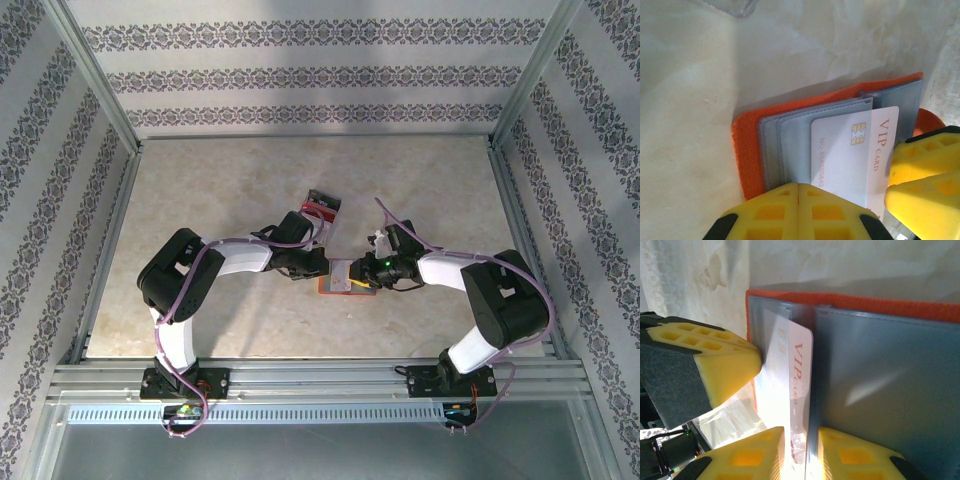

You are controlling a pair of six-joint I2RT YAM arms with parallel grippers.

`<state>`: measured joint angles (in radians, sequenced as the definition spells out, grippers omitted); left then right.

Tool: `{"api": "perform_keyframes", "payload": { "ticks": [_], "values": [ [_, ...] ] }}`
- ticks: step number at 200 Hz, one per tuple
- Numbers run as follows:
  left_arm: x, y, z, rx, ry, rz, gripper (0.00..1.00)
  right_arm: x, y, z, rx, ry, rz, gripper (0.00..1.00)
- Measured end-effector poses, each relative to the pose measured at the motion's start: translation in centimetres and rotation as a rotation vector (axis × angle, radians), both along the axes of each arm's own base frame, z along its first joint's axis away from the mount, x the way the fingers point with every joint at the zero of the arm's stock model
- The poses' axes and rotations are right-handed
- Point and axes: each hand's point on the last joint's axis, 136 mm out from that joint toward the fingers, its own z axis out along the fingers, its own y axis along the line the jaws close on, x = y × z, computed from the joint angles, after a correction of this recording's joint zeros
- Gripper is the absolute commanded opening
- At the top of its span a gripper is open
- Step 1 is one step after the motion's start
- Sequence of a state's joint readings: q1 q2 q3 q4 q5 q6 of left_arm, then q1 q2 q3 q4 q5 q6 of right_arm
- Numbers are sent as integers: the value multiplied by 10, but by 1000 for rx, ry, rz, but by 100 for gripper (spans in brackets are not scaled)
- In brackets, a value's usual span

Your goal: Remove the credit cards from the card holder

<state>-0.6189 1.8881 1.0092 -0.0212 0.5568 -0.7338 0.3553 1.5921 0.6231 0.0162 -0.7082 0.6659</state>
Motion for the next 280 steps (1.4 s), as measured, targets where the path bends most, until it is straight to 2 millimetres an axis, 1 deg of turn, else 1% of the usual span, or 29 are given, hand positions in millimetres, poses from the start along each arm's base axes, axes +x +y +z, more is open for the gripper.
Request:
{"api": "perform_keyframes", "payload": {
  "ticks": [20,46,59,92,109,126,191,219,226,234,239,246,266,280],
  "values": [
    [0,0,0,0,0,0,1,1,1,-2,4,7,-8,23],
    [0,0,0,0,0,0,1,3,3,-3,13,5,-10,20],
    [0,0,0,0,0,0,1,4,3,-2,16,7,-13,17],
    [0,0,0,1,-2,-2,1,4,4,-1,27,10,-14,3],
    [0,0,0,1,-3,-3,1,4,5,2,36,3,-11,0],
    [0,0,0,2,-5,-6,1,4,5,4,38,-2,-11,0],
    [-1,1,0,1,-15,-14,1,4,-29,21,7,-43,-62,0],
    [-4,3,4,-9,-26,-20,9,3,-39,36,-3,-99,-66,0],
    [-5,3,9,-21,-35,-23,12,3,-41,41,-7,-118,-63,0],
    [-5,2,17,-38,-53,-25,17,2,-42,48,-16,-142,-55,0],
    [-4,2,23,-50,-69,-26,21,2,-43,52,-22,-159,-50,0],
    [-1,0,35,-69,-101,-31,24,2,-44,59,-27,-186,-44,0],
    [6,-4,79,-138,-223,-47,26,5,-46,84,-44,-285,-22,0],
    [9,-2,111,-174,-309,-51,28,8,-47,105,-56,-362,-2,0]
  ]
}}
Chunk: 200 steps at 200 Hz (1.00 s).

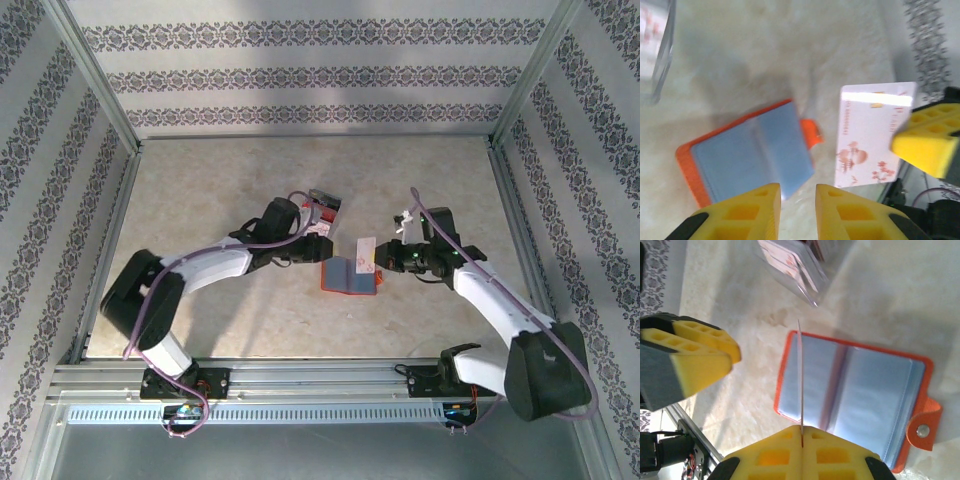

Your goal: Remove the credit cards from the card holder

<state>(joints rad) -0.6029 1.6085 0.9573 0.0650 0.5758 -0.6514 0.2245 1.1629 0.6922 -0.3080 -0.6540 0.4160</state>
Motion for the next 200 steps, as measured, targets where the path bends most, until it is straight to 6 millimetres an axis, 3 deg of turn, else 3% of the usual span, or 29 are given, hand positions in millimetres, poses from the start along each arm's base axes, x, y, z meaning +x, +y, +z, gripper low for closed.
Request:
{"api": "perform_keyframes", "payload": {
  "ticks": [17,37,65,112,154,200],
  "values": [
    [5,13,38,-38,-108,15,31,3,-1,25,-29,-90,30,0],
    [9,35,70,-58,-218,42,43,4,-1,50,-77,-193,78,0],
    [1,60,98,-51,-361,46,55,-5,10,71,-171,-316,205,0],
    [-30,74,143,-21,-660,-62,76,-26,30,91,-373,-511,463,0],
    [-57,73,164,-1,-871,-217,100,-34,37,102,-497,-662,641,0],
    [-80,74,170,29,-1033,-352,100,-35,42,115,-579,-756,789,0]
  ]
}}
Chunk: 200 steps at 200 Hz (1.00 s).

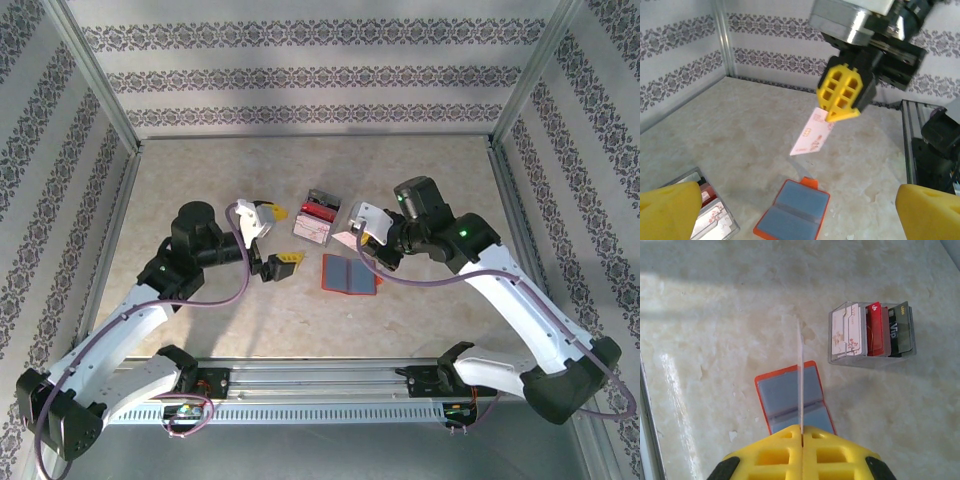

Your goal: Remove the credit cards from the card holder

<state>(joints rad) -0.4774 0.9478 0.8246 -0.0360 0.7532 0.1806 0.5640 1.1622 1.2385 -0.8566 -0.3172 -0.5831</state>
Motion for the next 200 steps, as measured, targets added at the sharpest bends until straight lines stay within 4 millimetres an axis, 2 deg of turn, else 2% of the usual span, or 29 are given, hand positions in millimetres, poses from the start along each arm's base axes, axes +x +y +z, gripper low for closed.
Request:
{"api": "perform_keyframes", "payload": {
  "ticks": [21,63,106,163,184,200],
  "values": [
    [-6,-1,-3,23,-27,-38,100,-4,6,5,-35,-32,68,0],
    [-14,-7,-2,33,-50,-104,93,-19,26,12,-63,-87,208,0],
    [-17,-15,-5,54,-68,-144,86,-24,42,20,-61,-120,283,0],
    [-17,-26,-15,88,-60,-189,66,-28,60,21,-47,-108,342,0],
    [-16,-28,-16,93,-59,-201,56,-30,64,25,-34,-111,356,0],
    [-17,-30,-17,93,-55,-213,44,-33,67,27,-23,-111,369,0]
  ]
}}
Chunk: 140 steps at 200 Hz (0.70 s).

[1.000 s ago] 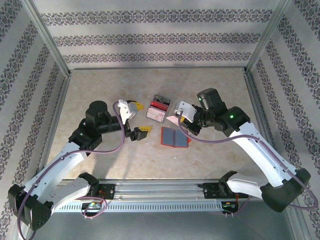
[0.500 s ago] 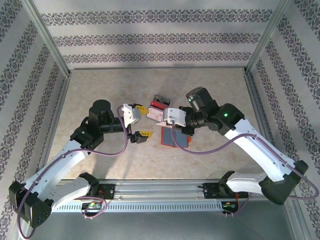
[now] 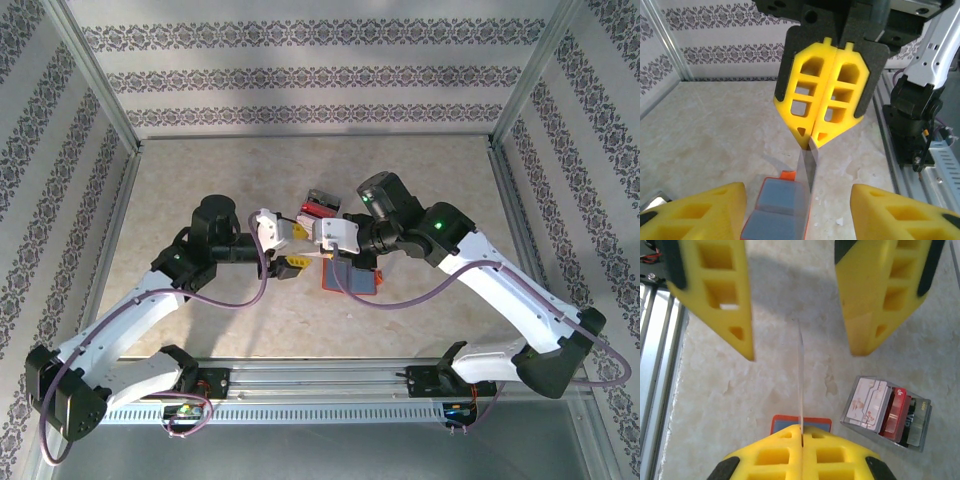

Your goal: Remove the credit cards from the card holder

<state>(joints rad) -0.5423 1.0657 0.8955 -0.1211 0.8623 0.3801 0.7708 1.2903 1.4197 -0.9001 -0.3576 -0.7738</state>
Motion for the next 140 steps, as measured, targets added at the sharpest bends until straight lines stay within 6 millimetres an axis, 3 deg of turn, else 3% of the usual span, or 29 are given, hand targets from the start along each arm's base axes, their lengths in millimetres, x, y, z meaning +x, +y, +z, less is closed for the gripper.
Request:
{"api": "perform_keyframes", "payload": {
  "ticks": [49,66,111,140],
  "values": [
    [-4,-4,0,-5,12,-31,0,-2,3,3,14,3,7,0],
    [-4,-4,0,-6,11,-33,0,-2,3,3,16,6,4,0],
    [-4,-4,3,-21,-6,-32,0,-2,6,7,81,64,9,28],
    [-5,-4,6,-34,-20,-30,0,-4,7,8,123,100,14,29]
  ]
}}
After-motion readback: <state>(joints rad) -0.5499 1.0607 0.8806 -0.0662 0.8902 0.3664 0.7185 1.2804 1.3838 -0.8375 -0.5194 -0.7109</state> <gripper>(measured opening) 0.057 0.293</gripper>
